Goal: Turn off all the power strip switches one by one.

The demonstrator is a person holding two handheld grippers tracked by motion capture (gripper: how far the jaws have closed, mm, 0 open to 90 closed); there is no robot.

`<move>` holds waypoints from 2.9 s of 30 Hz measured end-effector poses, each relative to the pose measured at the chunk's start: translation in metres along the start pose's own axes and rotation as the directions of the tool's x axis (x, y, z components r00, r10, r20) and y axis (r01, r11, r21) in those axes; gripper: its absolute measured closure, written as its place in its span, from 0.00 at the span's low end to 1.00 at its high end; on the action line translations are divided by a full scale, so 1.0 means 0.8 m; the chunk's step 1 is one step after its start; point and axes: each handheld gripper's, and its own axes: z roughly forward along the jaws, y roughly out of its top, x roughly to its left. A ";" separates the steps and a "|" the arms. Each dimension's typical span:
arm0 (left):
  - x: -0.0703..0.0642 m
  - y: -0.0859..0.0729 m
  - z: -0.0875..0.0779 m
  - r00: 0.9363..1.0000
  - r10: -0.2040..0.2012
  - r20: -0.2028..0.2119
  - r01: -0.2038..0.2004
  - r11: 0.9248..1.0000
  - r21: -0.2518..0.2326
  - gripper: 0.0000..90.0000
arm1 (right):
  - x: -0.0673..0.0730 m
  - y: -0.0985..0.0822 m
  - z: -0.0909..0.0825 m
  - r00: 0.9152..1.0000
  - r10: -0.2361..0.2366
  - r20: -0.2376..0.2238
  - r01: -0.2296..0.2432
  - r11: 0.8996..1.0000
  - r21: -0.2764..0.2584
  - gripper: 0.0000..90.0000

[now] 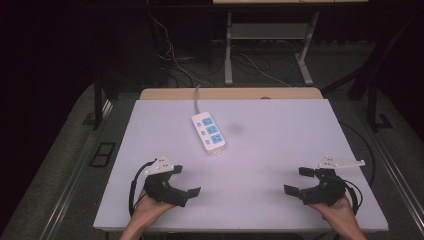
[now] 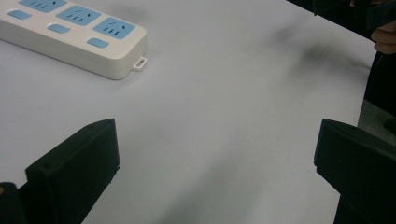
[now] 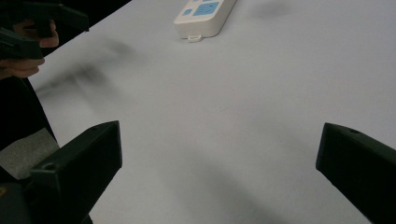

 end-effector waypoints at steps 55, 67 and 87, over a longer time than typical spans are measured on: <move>0.028 0.099 0.024 0.994 0.112 0.012 -0.113 0.986 0.120 0.00 | -0.001 -0.003 0.003 1.000 -0.011 -0.002 0.011 0.999 0.031 0.00; 0.040 0.116 0.029 0.994 0.113 0.004 -0.112 0.983 0.142 0.00 | -0.003 -0.004 0.002 1.000 -0.006 0.003 0.005 1.000 0.023 0.00; 0.069 0.143 0.055 0.991 0.133 0.001 -0.131 0.970 0.207 0.01 | -0.005 -0.006 0.003 1.000 0.000 0.002 0.000 0.999 0.036 0.00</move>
